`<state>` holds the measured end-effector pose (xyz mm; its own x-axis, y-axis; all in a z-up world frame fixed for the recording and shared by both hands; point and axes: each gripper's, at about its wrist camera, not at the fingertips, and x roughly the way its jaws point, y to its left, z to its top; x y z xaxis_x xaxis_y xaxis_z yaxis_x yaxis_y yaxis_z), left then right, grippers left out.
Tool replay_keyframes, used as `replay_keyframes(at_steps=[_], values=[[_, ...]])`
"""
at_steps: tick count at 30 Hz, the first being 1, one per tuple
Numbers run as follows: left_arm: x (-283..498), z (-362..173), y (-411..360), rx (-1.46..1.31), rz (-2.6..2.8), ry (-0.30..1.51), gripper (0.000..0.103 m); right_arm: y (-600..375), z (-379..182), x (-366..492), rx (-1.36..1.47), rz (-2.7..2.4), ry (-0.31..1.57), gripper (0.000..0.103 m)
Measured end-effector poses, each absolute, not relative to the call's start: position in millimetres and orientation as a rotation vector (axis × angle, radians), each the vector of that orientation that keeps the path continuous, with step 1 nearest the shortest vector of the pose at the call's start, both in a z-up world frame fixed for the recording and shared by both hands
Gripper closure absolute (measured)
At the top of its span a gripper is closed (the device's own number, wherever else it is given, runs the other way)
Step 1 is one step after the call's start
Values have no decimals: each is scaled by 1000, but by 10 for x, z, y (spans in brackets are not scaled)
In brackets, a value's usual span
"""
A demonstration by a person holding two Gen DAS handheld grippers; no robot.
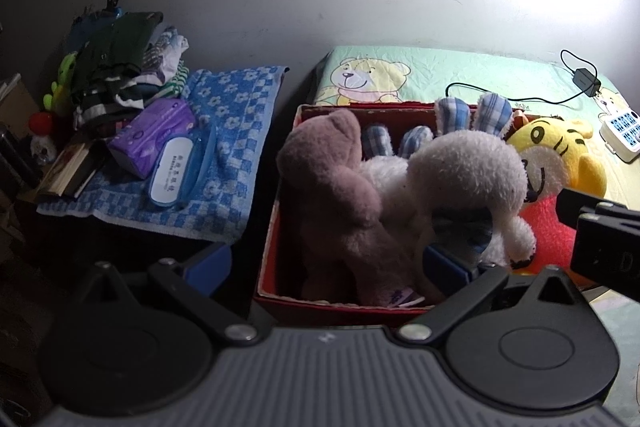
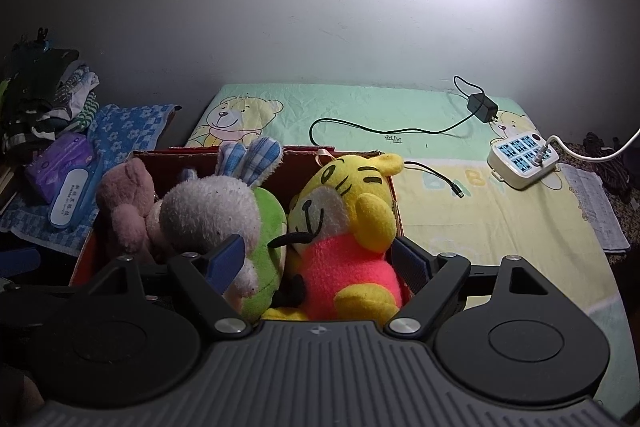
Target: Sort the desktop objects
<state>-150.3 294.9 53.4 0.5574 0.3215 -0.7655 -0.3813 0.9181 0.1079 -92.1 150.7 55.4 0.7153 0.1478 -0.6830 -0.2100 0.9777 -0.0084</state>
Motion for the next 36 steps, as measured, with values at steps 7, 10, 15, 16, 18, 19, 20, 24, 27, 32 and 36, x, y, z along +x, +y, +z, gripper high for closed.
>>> replay_keyframes(at_steps=[7, 10, 15, 16, 18, 19, 20, 24, 27, 32, 36], values=[[-1459, 492, 2951, -64, 415, 946, 1, 1465, 485, -863, -77, 178, 779, 20], [-1440, 494, 2946, -66, 405, 962, 1, 1455, 461, -861, -67, 187, 795, 20], [-1390, 491, 2910, -58, 399, 986, 1, 1424, 437, -824, -52, 185, 816, 20], [-1375, 488, 2906, -59, 394, 996, 1, 1423, 436, -819, -51, 182, 820, 20], [-1351, 486, 2896, -63, 387, 1012, 1, 1429, 435, -805, -55, 175, 827, 20], [-1342, 487, 2887, -60, 387, 1018, 1, 1437, 435, -794, -58, 172, 837, 19], [-1336, 490, 2881, -59, 387, 1021, 1, 1441, 436, -781, -60, 172, 850, 19], [-1310, 499, 2874, -63, 376, 1039, 1, 1423, 440, -768, -58, 173, 856, 19], [-1295, 497, 2872, -67, 373, 1056, 1, 1401, 435, -743, -54, 161, 864, 18], [-1282, 494, 2859, -81, 350, 1102, 1, 1417, 439, -747, -77, 157, 875, 17], [-1301, 493, 2791, -64, 343, 1104, 1, 1421, 394, -761, -62, 163, 909, 17]])
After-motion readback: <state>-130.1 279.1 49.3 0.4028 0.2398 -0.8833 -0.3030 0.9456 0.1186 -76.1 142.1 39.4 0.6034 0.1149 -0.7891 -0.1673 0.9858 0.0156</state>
